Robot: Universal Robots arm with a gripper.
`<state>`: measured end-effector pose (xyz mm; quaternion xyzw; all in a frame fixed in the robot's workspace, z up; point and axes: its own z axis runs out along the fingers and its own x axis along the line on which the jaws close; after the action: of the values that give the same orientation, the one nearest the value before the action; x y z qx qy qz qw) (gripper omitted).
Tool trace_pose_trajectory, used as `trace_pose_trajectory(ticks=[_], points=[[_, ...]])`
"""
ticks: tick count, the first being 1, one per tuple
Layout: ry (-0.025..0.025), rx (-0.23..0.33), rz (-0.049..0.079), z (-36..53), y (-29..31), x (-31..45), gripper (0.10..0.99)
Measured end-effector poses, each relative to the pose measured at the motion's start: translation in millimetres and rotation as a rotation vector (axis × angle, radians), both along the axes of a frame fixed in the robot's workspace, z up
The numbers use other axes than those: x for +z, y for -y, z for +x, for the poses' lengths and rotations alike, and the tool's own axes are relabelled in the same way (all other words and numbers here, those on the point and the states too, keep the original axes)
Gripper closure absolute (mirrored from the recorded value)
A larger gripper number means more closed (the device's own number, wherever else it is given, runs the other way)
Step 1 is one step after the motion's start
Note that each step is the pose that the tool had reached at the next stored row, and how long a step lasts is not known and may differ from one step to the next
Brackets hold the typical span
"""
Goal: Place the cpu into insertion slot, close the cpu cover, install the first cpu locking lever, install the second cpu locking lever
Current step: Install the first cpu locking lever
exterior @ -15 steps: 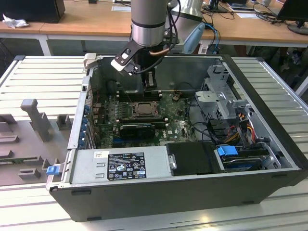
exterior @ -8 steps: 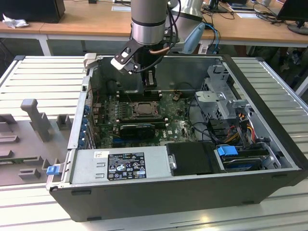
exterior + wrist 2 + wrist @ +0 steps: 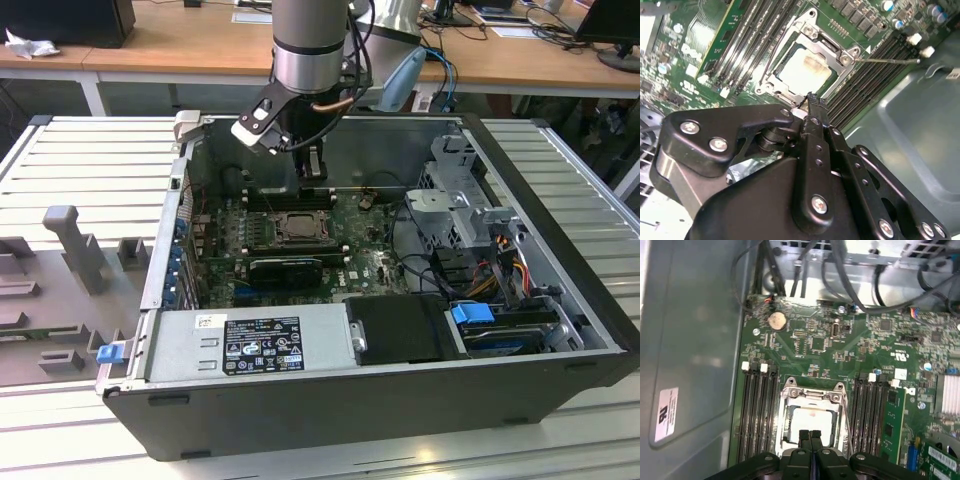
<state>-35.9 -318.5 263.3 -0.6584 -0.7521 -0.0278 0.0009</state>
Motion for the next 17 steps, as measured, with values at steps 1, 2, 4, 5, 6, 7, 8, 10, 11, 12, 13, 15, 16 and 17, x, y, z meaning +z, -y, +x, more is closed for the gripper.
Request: trace_pose_trajectory(ticks=[1,2,4,5,6,7,8,10,11,12,13,15,16,17], points=[[0.0000,0.017,0.000,0.0,0.0,-0.1,0.980],[0.0000,0.053,0.000,0.0,0.0,-0.1,0.980],[0.0000,0.089,0.000,0.0,0.0,-0.1,0.980],[0.0001,0.101,0.000,0.0,0.0,-0.2,0.980],[0.0000,0.112,0.000,0.0,0.0,-0.2,0.980],[0.0001,0.132,0.000,0.0,0.0,-0.2,0.980],[0.0001,0.144,0.000,0.0,0.0,-0.2,0.980],[0.0000,0.166,0.000,0.0,0.0,-0.1,0.980],[0.0000,0.183,0.000,0.0,0.0,-0.2,0.980],[0.0001,0.196,0.000,0.0,0.0,-0.2,0.980],[0.0000,0.206,0.000,0.0,0.0,-0.1,0.980],[0.0001,0.224,0.000,0.0,0.0,-0.2,0.980],[0.0001,0.233,0.000,0.0,0.0,-0.2,0.980],[0.0001,0.241,0.000,0.0,0.0,-0.2,0.980]])
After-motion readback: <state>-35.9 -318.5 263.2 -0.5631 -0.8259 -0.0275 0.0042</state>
